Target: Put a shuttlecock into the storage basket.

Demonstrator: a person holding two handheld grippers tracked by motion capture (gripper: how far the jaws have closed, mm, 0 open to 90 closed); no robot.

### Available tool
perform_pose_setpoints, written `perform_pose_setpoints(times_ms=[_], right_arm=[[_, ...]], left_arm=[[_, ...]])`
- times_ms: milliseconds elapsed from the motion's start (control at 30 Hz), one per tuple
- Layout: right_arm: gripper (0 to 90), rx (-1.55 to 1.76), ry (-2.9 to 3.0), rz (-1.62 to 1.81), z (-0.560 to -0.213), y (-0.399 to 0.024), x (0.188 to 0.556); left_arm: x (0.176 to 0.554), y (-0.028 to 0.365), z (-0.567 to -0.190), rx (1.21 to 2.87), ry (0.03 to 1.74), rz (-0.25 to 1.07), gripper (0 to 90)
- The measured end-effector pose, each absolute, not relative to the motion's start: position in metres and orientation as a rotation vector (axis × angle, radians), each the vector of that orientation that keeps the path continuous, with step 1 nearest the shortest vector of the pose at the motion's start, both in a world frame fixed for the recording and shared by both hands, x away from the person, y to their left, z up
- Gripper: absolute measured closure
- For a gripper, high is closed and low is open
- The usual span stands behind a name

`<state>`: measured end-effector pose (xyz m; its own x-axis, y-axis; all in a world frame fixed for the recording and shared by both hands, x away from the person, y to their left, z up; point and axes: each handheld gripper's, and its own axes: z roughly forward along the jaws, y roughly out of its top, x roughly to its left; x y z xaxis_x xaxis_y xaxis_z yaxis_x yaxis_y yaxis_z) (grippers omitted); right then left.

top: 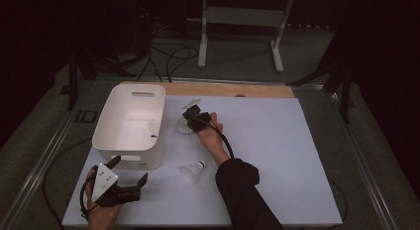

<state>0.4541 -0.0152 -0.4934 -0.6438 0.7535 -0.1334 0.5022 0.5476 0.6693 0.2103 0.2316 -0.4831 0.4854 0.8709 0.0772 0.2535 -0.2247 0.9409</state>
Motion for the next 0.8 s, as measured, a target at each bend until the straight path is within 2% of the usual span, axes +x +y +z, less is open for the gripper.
perform_pose_setpoints(times_ms=[800], right_arm=[[88.4, 1.076, 2.355, 0.911, -0.477, -0.031, 0.454]], left_arm=[[0.210, 0.232, -0.483, 1.739, 0.961, 0.783, 0.2]])
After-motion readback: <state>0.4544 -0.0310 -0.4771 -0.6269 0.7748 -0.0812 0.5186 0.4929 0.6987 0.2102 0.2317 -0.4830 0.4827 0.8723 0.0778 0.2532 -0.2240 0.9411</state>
